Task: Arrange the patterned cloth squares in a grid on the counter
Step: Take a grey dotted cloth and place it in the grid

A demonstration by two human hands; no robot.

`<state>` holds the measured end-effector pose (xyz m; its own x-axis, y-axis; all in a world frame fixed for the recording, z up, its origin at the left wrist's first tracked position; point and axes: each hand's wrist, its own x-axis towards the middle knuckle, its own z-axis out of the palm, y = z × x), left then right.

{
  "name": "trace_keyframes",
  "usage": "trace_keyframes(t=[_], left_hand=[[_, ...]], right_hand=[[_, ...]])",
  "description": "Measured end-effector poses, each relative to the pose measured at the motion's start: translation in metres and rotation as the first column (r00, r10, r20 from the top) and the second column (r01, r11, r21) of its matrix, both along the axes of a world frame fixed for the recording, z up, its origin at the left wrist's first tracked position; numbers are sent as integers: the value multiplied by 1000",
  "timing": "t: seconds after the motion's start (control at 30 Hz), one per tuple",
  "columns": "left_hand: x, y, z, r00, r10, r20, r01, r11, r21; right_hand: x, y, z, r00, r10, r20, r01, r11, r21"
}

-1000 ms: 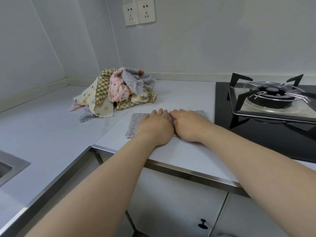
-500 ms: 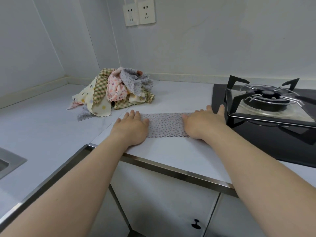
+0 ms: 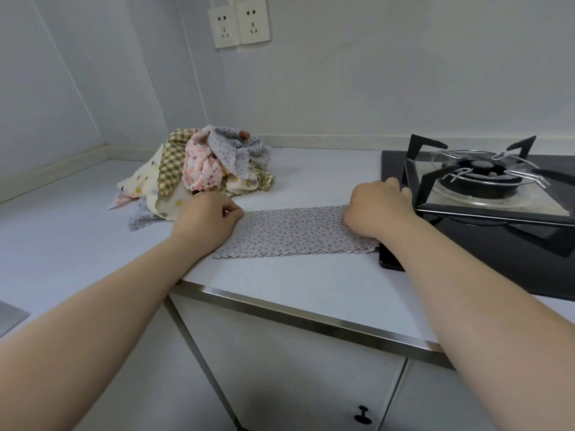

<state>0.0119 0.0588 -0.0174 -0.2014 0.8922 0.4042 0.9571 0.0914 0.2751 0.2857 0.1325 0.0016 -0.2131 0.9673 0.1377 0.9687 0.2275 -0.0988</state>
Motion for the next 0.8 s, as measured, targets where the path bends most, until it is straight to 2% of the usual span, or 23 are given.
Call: trace_keyframes(t=[0.07, 0.17, 0.33, 0.47, 0.6, 0.7, 0.8], left_hand=[[-2, 0, -6, 1000, -18, 19, 17, 998, 66], [-6, 7, -8, 998, -49, 48, 45, 996, 80], [-6, 9, -9, 974, -119, 191, 103, 990, 93], [-10, 9, -9, 942, -126, 310, 101, 990, 96], [-12, 5, -5, 914, -145, 378, 125, 989, 77], [-13, 2, 2, 890, -106, 444, 93, 994, 50], [-10, 2, 10, 828, -111, 550, 90, 994, 66]], right_hand=[[-1, 5, 0, 1000, -2, -22, 2, 1000, -17], [-2, 12, -3, 997, 8, -78, -11, 999, -37], [-3, 15, -4, 969, 44, -242, -65, 995, -81], [-4, 14, -2, 977, 29, -213, -57, 991, -123], [-2, 14, -3, 966, 50, -255, -77, 992, -100], [0, 15, -2, 912, 94, -399, -126, 991, -54], [1, 15, 2, 862, 122, -492, -140, 990, -1]])
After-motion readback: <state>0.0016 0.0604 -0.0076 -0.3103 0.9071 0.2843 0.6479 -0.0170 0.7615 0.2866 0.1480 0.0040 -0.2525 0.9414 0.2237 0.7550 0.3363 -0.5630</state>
